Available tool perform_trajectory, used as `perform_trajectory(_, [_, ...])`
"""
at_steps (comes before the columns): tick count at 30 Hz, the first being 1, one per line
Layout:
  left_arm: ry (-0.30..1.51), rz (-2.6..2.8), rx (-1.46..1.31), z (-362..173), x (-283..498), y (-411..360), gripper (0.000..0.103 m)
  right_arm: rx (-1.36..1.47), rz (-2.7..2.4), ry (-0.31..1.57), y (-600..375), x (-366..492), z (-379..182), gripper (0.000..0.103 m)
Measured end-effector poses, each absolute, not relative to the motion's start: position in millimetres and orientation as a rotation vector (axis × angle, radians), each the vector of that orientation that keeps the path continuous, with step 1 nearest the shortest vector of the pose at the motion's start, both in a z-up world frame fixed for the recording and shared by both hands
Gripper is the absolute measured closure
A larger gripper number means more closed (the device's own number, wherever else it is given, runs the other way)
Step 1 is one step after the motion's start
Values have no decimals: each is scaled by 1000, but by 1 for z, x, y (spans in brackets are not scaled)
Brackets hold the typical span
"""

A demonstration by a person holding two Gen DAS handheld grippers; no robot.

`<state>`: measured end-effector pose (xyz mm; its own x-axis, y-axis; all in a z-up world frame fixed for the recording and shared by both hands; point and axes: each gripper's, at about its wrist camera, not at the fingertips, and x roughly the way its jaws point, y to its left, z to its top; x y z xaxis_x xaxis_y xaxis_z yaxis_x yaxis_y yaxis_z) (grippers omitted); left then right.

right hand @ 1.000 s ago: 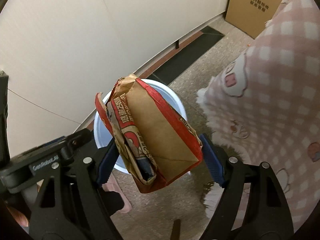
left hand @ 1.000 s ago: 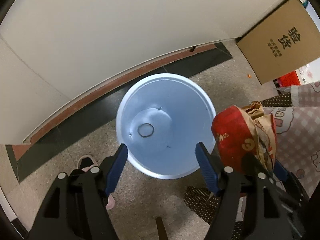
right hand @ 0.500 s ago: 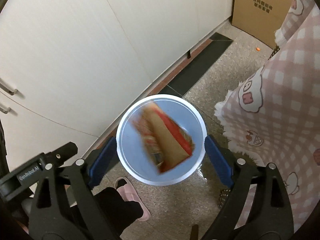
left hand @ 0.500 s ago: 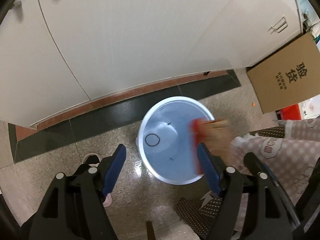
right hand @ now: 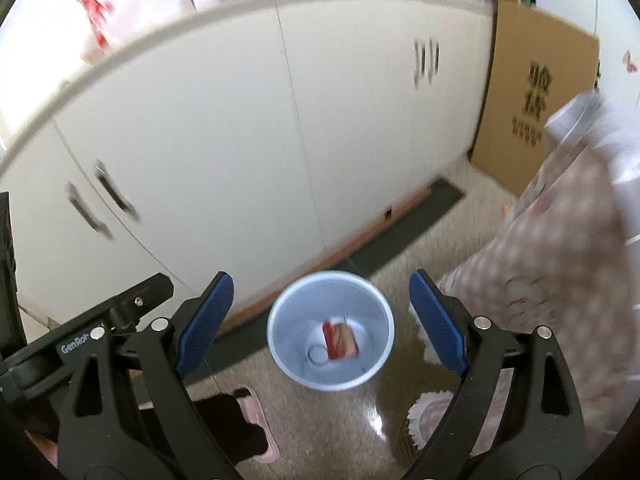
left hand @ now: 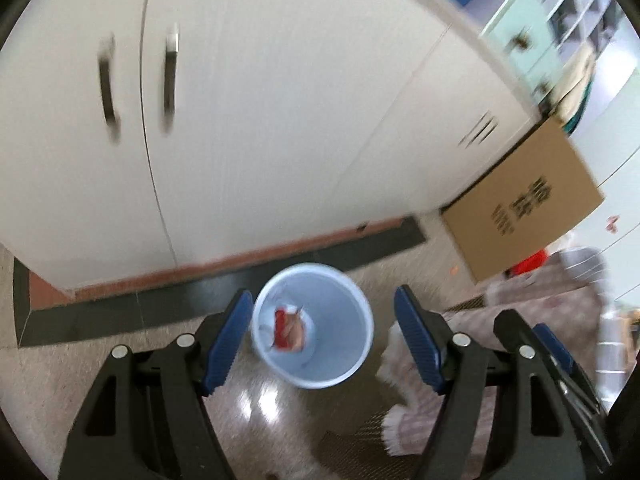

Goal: Collect trash
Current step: 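Open the right tool to drop the red bag into the bin, then grasp the tan paper with the left tool while the right tool grasps the newspaper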

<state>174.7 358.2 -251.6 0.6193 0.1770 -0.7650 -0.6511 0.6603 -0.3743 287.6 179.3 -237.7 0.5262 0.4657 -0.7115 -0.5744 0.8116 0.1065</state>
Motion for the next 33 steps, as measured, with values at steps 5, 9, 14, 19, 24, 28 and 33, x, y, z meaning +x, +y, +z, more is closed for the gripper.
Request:
perform_trajectory(5, [648,433,-606,-180,175,315,31,-97,614,675,137,264,-167,15])
perform_trajectory(9, [629,300,-567,-143,192,273,31,-62,537,596,84,260,-122,15])
perform_trajectory(14, [660,148,-503,-118,233,201,31,-103,381,532,12,265,-89,15])
perform_trajectory(19, [753,-5,-460,-121,278,130,31,-182,224,536,-56,284,-86,15])
perform_trajectory(24, [836,-76,-418,-135,318,75,31,-188,155,576,-114,304,-91,13])
perform_trajectory(28, [866,-96,-389,-146,342,50,31,-231,152,620,-132,317,-104,13])
perform_trajectory(33, [874,-73,-296,-153,365,31,61,-291,150,645,-133,328,-122,13])
